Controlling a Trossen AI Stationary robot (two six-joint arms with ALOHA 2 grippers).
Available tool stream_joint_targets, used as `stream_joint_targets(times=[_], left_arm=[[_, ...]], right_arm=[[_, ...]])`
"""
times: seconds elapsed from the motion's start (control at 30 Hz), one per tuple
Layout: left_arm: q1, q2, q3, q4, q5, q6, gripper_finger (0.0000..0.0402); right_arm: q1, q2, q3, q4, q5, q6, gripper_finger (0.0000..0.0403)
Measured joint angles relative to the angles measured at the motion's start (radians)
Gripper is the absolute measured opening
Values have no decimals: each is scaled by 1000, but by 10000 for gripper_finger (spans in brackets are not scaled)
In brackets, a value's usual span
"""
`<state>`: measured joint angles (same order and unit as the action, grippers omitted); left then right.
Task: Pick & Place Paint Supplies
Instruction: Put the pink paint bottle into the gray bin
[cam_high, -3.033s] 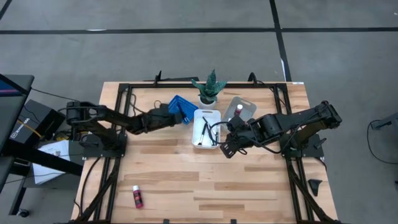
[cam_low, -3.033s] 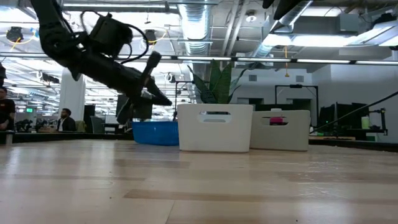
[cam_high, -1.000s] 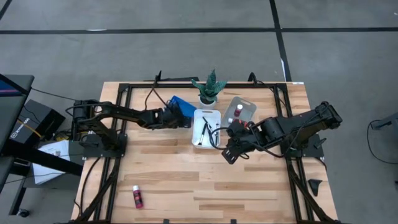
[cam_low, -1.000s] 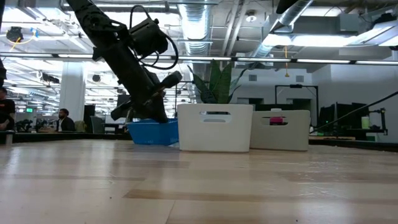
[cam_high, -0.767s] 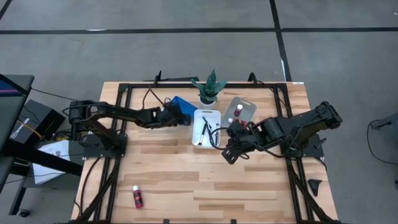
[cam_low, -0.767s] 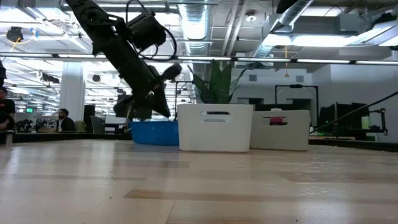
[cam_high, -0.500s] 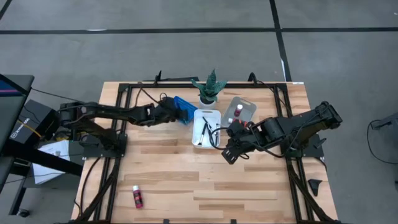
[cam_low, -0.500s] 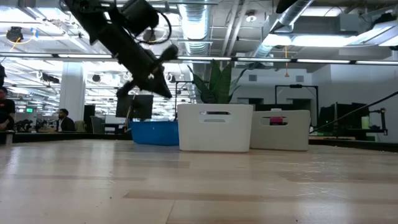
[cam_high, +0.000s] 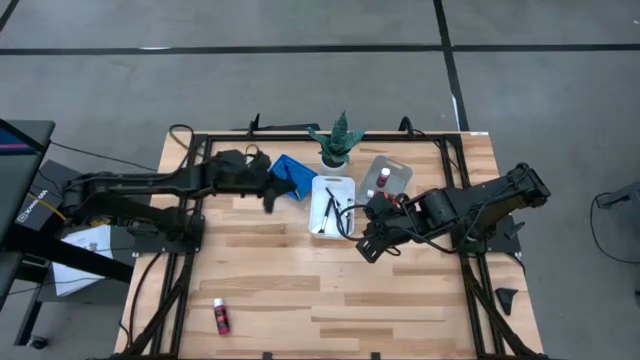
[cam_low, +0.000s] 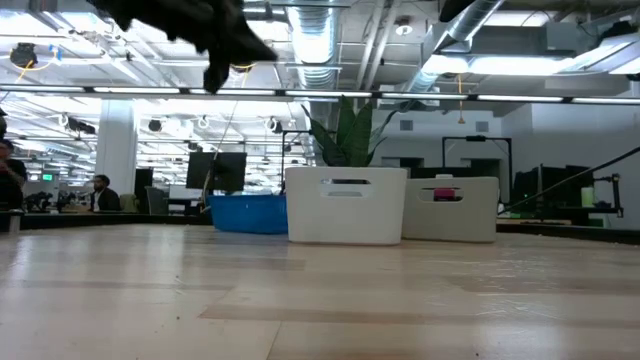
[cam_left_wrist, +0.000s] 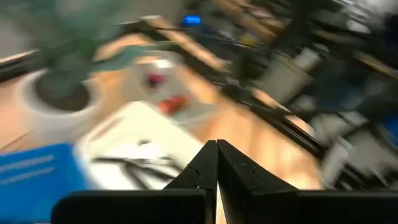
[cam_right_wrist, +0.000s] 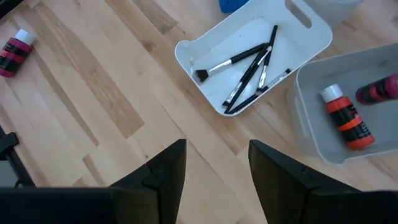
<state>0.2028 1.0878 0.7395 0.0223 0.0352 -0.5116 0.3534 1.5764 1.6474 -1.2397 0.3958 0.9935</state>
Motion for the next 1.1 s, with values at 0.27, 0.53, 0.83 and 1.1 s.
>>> stream_joint_targets(times=[0.27,0.53,0.83,1.1], left_arm=[[-124,-140,0,-129,-41,83,0],[-298,-160,0,-324,-107,-123,0],[-528,-108,-1,-531,71,-580,17],[-825,-43,0,-632,97,-1111,89]], right_arm=[[-7,0,0,-1,24,-36,170],[-27,0,0,-5,24,-36,170],[-50,0,0,-1,-2,-78,170],[-55,0,0,6,-3,-88,170]])
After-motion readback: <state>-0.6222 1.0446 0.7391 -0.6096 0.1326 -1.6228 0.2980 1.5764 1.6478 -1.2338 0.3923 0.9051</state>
